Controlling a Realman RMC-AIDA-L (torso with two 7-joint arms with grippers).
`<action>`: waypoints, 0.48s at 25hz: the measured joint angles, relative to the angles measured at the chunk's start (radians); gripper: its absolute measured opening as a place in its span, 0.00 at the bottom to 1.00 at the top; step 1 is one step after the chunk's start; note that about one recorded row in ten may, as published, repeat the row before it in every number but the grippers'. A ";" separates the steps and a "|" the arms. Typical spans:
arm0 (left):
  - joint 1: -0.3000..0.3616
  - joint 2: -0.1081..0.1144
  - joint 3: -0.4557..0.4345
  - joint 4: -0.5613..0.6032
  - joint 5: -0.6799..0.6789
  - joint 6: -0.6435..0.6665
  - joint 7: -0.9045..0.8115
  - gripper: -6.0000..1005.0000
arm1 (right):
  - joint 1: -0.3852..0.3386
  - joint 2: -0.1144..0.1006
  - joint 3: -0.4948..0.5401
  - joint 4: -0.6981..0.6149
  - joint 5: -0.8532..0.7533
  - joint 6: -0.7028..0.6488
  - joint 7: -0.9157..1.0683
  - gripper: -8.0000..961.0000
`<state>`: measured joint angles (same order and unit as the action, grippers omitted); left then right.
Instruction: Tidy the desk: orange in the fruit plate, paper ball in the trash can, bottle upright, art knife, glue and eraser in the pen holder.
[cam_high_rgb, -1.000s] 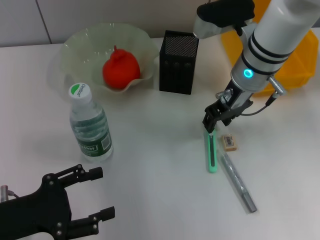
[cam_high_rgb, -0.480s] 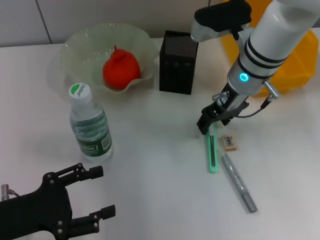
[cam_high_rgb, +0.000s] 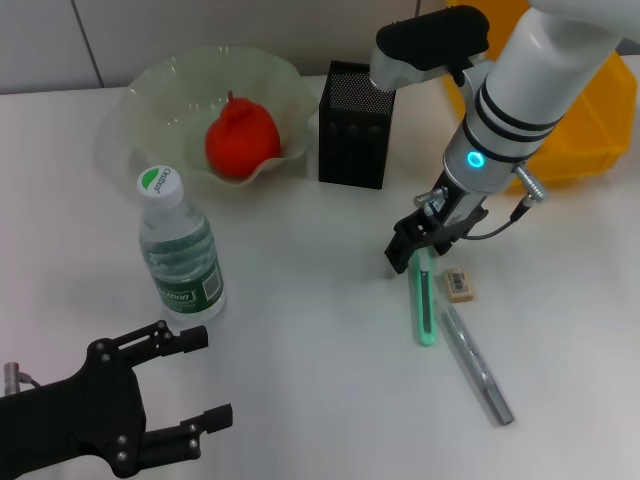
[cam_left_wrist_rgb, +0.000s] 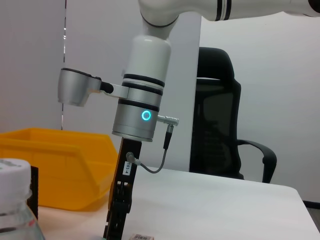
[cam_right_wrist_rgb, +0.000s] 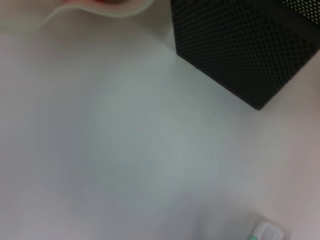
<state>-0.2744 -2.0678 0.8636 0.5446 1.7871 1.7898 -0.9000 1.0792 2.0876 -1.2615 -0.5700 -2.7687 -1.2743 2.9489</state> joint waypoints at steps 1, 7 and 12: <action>-0.001 0.000 0.000 0.000 0.000 0.000 0.000 0.78 | 0.000 0.000 -0.001 0.000 0.002 0.000 -0.001 0.65; -0.003 0.000 0.000 0.000 0.000 -0.001 0.000 0.78 | 0.017 0.000 -0.001 0.036 0.003 0.002 -0.001 0.61; -0.004 0.000 0.000 0.000 0.000 -0.001 0.000 0.78 | 0.022 -0.001 -0.001 0.044 0.003 0.002 -0.001 0.41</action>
<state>-0.2779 -2.0678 0.8636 0.5445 1.7869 1.7885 -0.8998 1.1008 2.0866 -1.2625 -0.5263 -2.7656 -1.2720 2.9477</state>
